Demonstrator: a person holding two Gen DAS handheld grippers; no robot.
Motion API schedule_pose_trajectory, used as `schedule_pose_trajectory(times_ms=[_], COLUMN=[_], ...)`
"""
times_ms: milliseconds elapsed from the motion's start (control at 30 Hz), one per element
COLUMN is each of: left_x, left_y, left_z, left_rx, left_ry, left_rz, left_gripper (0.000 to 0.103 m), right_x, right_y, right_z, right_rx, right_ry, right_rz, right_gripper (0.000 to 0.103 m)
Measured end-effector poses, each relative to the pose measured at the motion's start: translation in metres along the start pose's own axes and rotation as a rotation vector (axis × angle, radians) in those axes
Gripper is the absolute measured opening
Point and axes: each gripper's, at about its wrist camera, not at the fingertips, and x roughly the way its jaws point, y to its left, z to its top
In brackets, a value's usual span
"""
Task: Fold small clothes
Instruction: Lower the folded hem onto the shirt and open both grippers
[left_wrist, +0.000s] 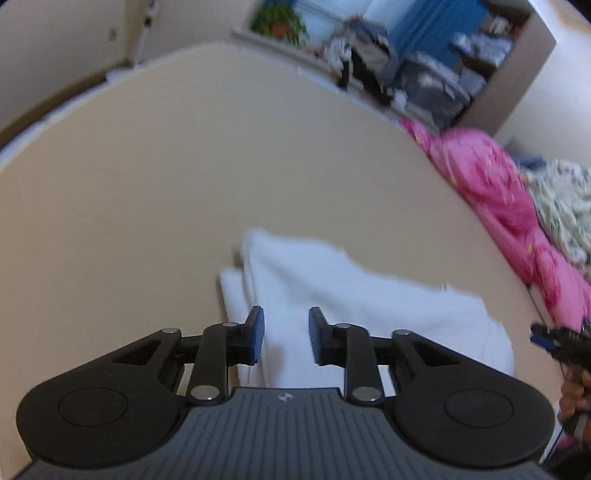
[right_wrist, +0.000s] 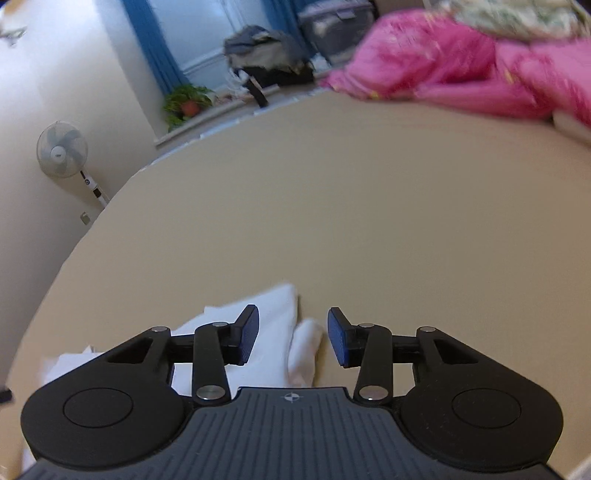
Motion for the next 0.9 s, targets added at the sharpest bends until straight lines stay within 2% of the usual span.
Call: schedule_pose_trajectory(times_ms=[33, 67, 167, 233, 300, 400, 433, 467, 500, 600, 700, 767, 833, 867, 900], left_x=[0.003, 0.006, 0.011, 0.015, 0.021, 0.022, 0.022, 0.020, 0.018, -0.001, -0.025, -0.022, -0.011, -0.008, -0.009], left_y=[0.002, 0.002, 0.004, 0.004, 0.006, 0.005, 0.005, 0.005, 0.004, -0.008, -0.008, -0.002, 0.000, 0.000, 0.001], left_z=[-0.004, -0.010, -0.029, -0.043, -0.050, -0.054, -0.055, -0.056, -0.055, -0.051, -0.050, -0.054, -0.060, -0.061, -0.060], left_rx=[0.018, 0.043, 0.132, 0.175, 0.167, 0.174, 0.174, 0.175, 0.180, 0.214, 0.201, 0.189, 0.198, 0.207, 0.202], left_ry=[0.038, 0.079, 0.182, 0.219, 0.235, 0.231, 0.231, 0.232, 0.233, 0.172, 0.122, 0.164, 0.230, 0.241, 0.234], left_rz=[0.003, 0.008, 0.031, 0.055, 0.046, 0.046, 0.045, 0.041, 0.031, 0.009, -0.039, -0.041, -0.005, 0.018, 0.029], left_gripper=[0.044, 0.045, 0.046, 0.046, 0.046, 0.046, 0.041, 0.026, 0.024, 0.019, 0.019, 0.021, 0.022, 0.028, 0.030], right_x=[0.002, 0.003, 0.003, 0.004, 0.004, -0.008, -0.011, -0.014, -0.016, -0.031, -0.049, -0.044, -0.034, -0.029, -0.029], right_y=[0.000, -0.003, -0.005, -0.008, -0.013, -0.015, -0.015, -0.015, -0.014, -0.006, -0.014, -0.021, -0.024, -0.024, -0.022], right_z=[0.001, -0.003, -0.022, -0.036, -0.053, -0.070, -0.072, -0.074, -0.074, -0.062, -0.048, -0.049, -0.057, -0.061, -0.062], right_rx=[0.008, 0.006, -0.043, -0.080, -0.117, -0.177, -0.188, -0.200, -0.211, -0.249, -0.175, -0.151, -0.159, -0.185, -0.213], right_ry=[0.034, 0.083, 0.217, 0.304, 0.379, 0.386, 0.385, 0.376, 0.365, 0.271, 0.213, 0.249, 0.318, 0.348, 0.343], right_rz=[0.019, 0.040, 0.034, 0.001, -0.018, -0.017, -0.016, -0.018, -0.018, 0.016, 0.060, 0.036, 0.008, -0.023, -0.049], right_gripper=[0.044, 0.045, 0.046, 0.046, 0.046, 0.045, 0.043, 0.027, 0.009, 0.005, 0.005, 0.004, 0.005, 0.005, 0.006])
